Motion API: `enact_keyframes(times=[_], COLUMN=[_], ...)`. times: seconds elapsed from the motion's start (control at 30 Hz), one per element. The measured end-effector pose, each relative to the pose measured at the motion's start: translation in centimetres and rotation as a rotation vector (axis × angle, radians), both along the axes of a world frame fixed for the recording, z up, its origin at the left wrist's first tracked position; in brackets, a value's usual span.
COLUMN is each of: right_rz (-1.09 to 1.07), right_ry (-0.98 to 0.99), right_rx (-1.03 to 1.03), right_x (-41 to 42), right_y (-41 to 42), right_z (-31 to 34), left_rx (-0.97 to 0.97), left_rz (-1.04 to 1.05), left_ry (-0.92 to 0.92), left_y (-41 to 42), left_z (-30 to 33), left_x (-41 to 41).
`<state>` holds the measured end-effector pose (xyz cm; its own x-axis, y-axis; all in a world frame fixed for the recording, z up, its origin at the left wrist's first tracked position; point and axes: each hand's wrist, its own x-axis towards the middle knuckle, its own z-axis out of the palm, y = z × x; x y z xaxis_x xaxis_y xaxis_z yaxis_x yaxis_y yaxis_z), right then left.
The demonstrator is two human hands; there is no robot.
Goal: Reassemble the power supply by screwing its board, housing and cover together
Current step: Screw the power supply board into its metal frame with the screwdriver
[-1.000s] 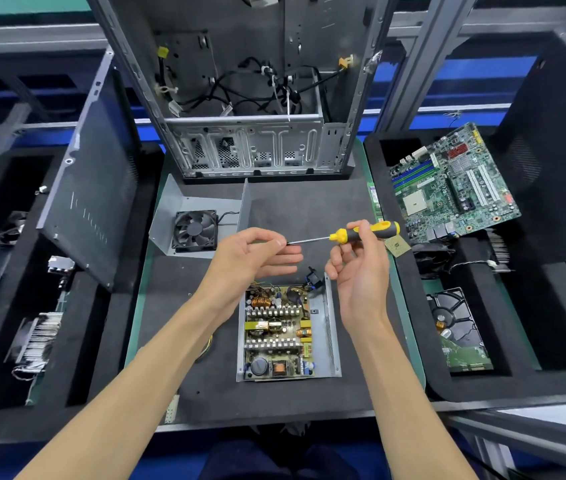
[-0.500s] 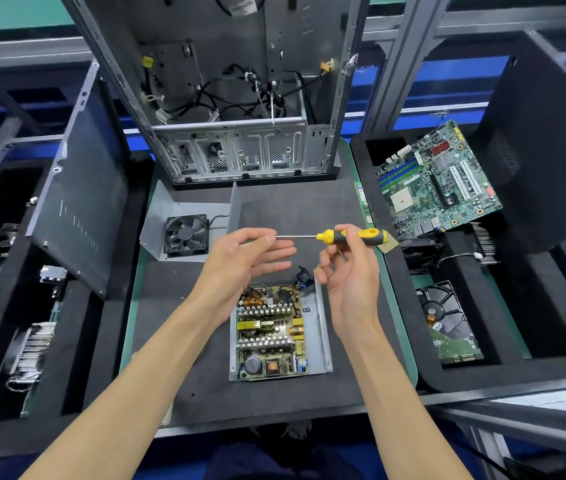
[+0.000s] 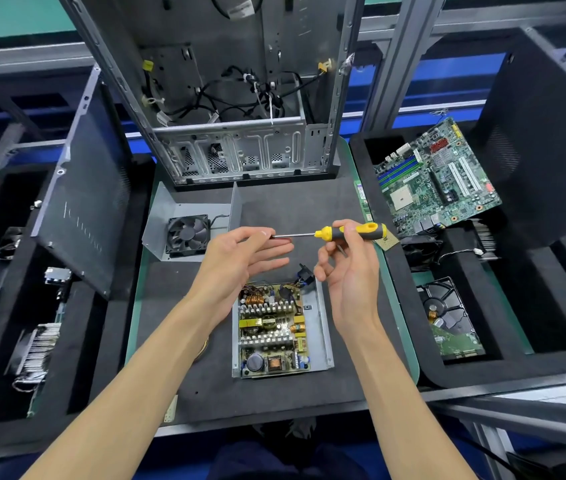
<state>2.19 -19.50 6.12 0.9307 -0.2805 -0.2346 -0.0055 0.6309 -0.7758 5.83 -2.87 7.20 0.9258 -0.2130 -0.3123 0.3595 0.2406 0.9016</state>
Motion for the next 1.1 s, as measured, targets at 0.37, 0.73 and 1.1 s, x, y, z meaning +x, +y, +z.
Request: enact_keyframes(times=[0.37, 0.73, 1.1], right_rz=[-0.007, 0.012, 0.01], right_ry=[-0.024, -0.03, -0.049], right_rx=[0.064, 0.047, 0.043], right_x=[-0.2, -0.1, -0.1], right_y=[0.2, 0.1, -0.7], right_z=[-0.4, -0.2, -0.2], left_rx=[-0.068, -0.014, 0.027], left_rz=[0.074, 0.083, 0.018], left_ry=[0.098, 0.105, 0.026], left_y=[0.3, 0.7, 0.4], left_z=[-0.5, -0.4, 0.0], left_x=[0.7, 0.9, 1.2])
